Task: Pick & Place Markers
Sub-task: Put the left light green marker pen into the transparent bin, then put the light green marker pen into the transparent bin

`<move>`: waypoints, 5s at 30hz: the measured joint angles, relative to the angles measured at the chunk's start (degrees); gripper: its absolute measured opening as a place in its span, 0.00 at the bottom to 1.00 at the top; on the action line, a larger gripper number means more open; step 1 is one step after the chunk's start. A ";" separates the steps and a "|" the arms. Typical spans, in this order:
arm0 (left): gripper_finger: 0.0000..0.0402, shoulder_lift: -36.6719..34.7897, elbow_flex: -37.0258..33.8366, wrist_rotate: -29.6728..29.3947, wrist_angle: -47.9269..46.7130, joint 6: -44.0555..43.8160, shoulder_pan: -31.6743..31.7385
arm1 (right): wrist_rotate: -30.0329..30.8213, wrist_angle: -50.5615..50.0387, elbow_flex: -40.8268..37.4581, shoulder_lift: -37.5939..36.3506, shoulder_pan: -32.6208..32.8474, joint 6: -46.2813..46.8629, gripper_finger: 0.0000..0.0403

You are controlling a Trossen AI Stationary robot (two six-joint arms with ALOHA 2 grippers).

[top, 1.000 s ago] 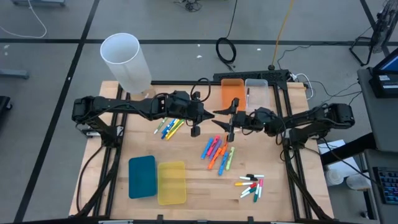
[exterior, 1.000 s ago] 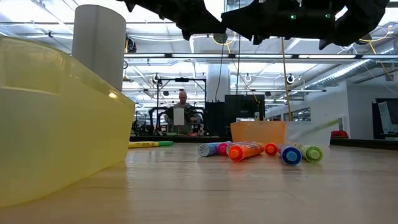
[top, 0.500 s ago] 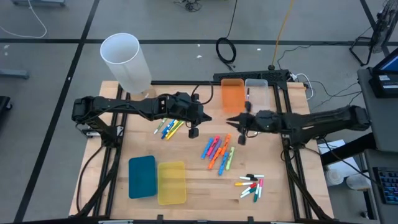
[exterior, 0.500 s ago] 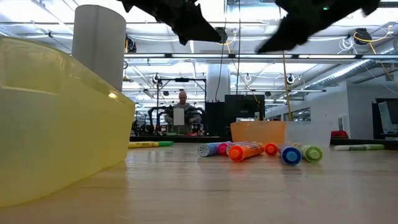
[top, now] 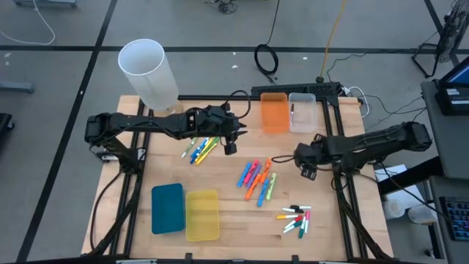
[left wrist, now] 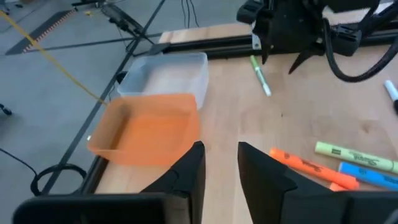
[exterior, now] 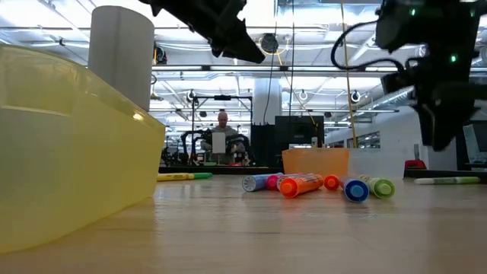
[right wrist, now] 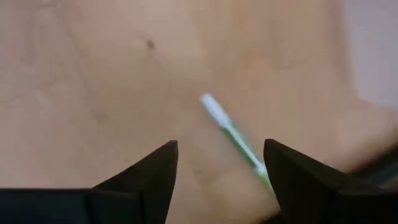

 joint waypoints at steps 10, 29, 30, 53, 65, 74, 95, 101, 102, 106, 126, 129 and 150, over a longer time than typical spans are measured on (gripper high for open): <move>0.31 0.00 0.00 -0.12 -2.63 3.93 0.06 | -2.60 6.18 -2.99 6.46 -11.11 -4.50 0.48; 0.31 0.00 0.02 -0.51 -5.40 5.13 0.06 | -14.57 6.66 -2.87 22.94 -14.37 -9.04 0.31; 0.31 0.00 0.02 -0.51 -5.54 4.99 0.06 | -14.56 6.75 -2.88 23.44 -14.06 -8.89 0.26; 0.31 -0.79 0.04 -0.64 -1.71 4.48 -2.31 | -10.79 12.41 7.01 9.19 -11.96 -9.16 0.02; 0.31 -0.79 0.04 -0.96 -1.91 2.99 -2.31 | 9.76 22.26 11.69 -5.75 -24.40 -15.19 0.02; 0.31 -0.79 0.04 -1.09 -3.88 2.50 -2.33 | -3.70 39.36 11.49 0.30 -47.12 -22.10 0.02; 0.47 -0.79 0.04 -9.50 -33.21 -22.15 3.75 | -14.53 45.06 11.50 3.31 -50.08 -23.26 0.56; 0.61 -0.79 0.02 -7.16 -45.89 -29.06 9.52 | -18.92 47.51 11.50 -1.80 -43.77 -24.69 0.57; 0.62 -0.79 0.02 -6.68 -48.95 -30.88 10.34 | -19.42 47.92 11.50 -2.54 -42.48 -24.85 0.57; 0.63 -0.79 -2.69 -2.73 -53.72 -35.57 12.08 | -20.39 48.39 11.50 -5.18 -37.72 -26.22 0.57; 0.61 -0.76 -23.75 1.06 -36.20 -40.66 13.61 | -20.25 50.15 11.53 -7.28 -28.95 -29.68 0.55; 0.61 -0.77 -25.32 1.11 -35.33 -41.75 13.45 | -20.22 50.72 11.53 -7.27 -28.79 -29.55 0.54; 0.15 -0.95 -29.28 3.66 -29.96 -42.83 13.61 | -20.06 51.10 11.53 -7.27 -26.48 -28.69 0.54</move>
